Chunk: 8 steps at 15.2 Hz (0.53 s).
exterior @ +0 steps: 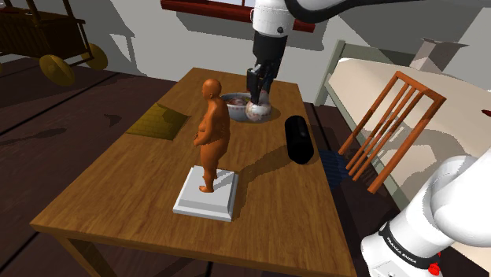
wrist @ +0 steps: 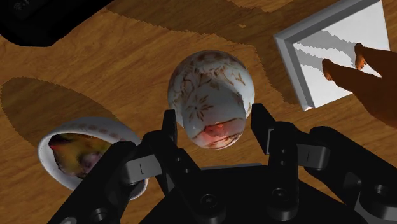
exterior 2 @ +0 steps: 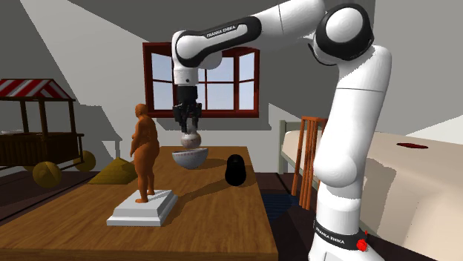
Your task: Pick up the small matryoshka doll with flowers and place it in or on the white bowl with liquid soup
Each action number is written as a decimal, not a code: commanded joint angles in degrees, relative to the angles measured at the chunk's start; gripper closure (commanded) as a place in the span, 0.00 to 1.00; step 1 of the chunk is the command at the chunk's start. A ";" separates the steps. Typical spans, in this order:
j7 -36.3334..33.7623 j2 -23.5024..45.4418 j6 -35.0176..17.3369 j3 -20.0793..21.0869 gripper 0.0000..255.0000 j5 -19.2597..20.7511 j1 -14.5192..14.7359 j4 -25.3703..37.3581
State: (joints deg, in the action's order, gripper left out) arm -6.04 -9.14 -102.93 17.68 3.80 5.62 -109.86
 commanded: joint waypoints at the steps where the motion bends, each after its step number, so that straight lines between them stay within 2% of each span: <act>1: 1.60 2.62 0.64 -0.92 1.00 0.86 -0.93 3.32; 8: 7.13 13.62 3.64 -3.74 1.00 3.57 -3.75 17.51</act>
State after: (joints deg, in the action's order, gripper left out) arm 0.45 2.80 -99.41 14.25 6.98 2.17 -94.19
